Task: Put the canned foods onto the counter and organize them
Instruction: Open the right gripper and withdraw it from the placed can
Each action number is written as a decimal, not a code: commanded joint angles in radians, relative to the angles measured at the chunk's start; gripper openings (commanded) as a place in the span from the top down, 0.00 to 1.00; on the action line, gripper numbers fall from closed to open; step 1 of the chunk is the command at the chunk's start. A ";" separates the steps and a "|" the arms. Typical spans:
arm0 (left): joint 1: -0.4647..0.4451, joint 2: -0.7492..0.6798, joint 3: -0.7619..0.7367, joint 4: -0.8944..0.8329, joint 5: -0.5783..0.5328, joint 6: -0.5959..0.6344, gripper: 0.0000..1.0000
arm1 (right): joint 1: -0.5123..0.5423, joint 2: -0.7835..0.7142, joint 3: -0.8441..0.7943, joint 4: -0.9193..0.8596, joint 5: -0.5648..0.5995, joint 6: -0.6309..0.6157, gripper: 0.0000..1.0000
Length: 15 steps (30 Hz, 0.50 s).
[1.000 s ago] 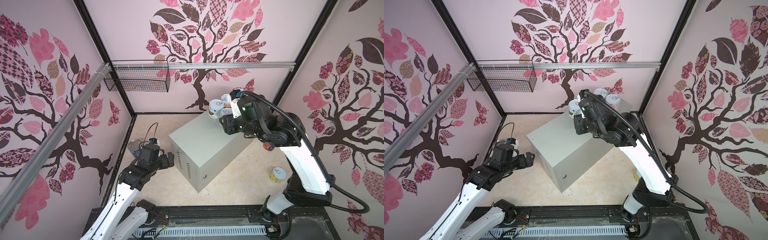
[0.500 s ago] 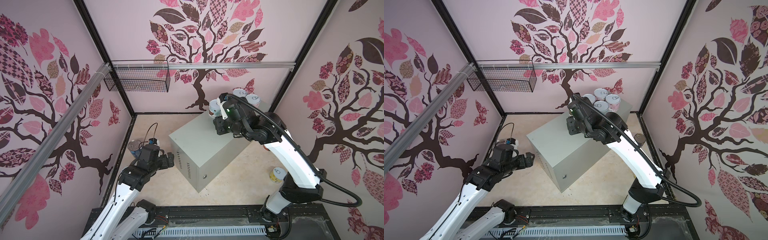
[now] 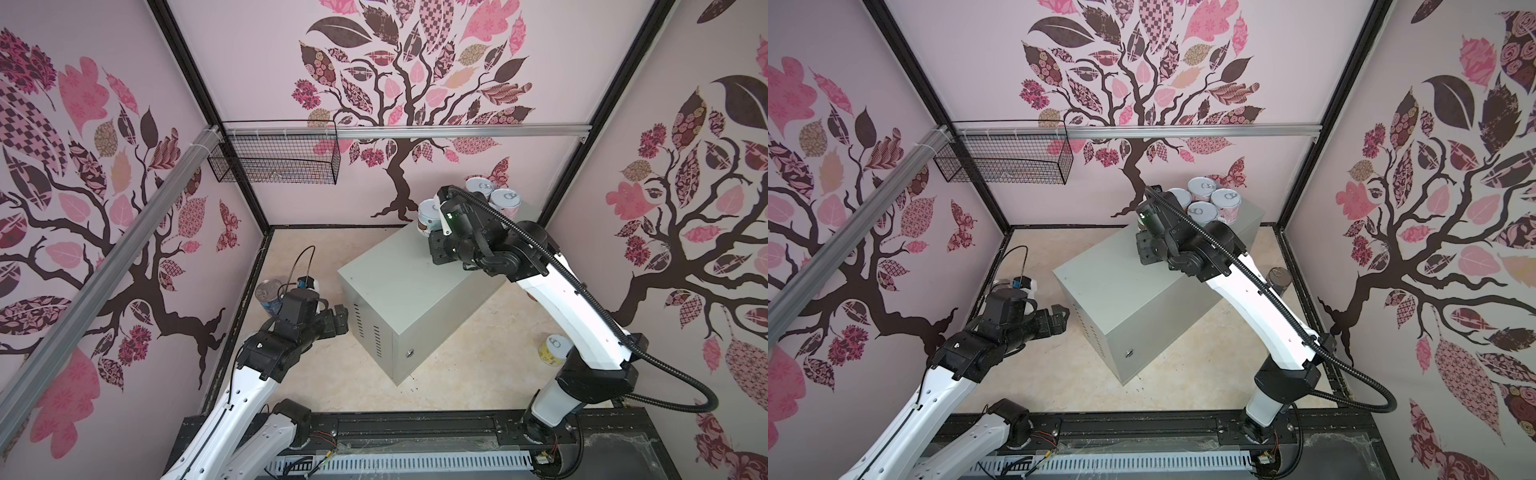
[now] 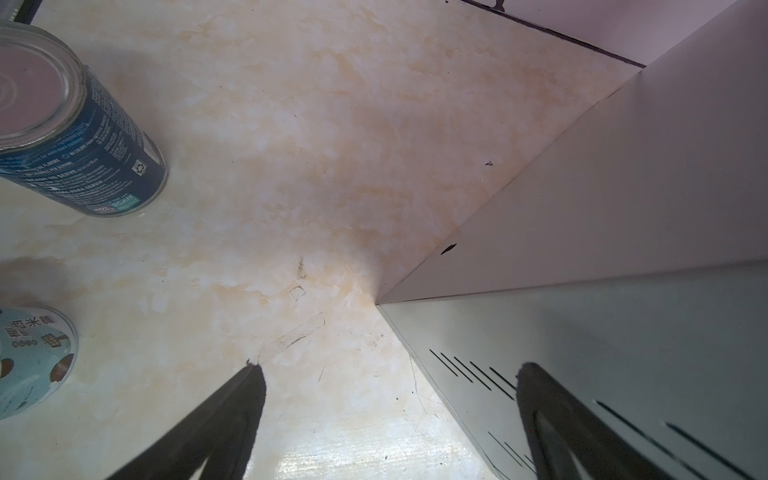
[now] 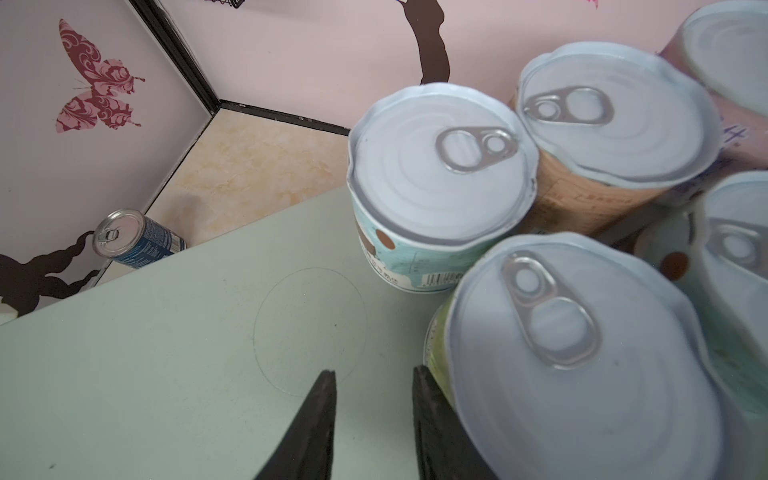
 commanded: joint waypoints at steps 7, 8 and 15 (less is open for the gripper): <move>0.008 0.001 -0.024 0.025 0.009 0.007 0.02 | -0.036 -0.001 -0.012 0.020 -0.038 -0.020 0.65; 0.008 0.001 -0.024 0.025 0.009 0.007 0.02 | -0.037 -0.002 -0.013 0.022 -0.051 -0.023 0.64; 0.008 -0.009 -0.024 0.022 0.000 0.007 0.02 | -0.037 -0.038 -0.018 0.025 -0.119 -0.033 0.46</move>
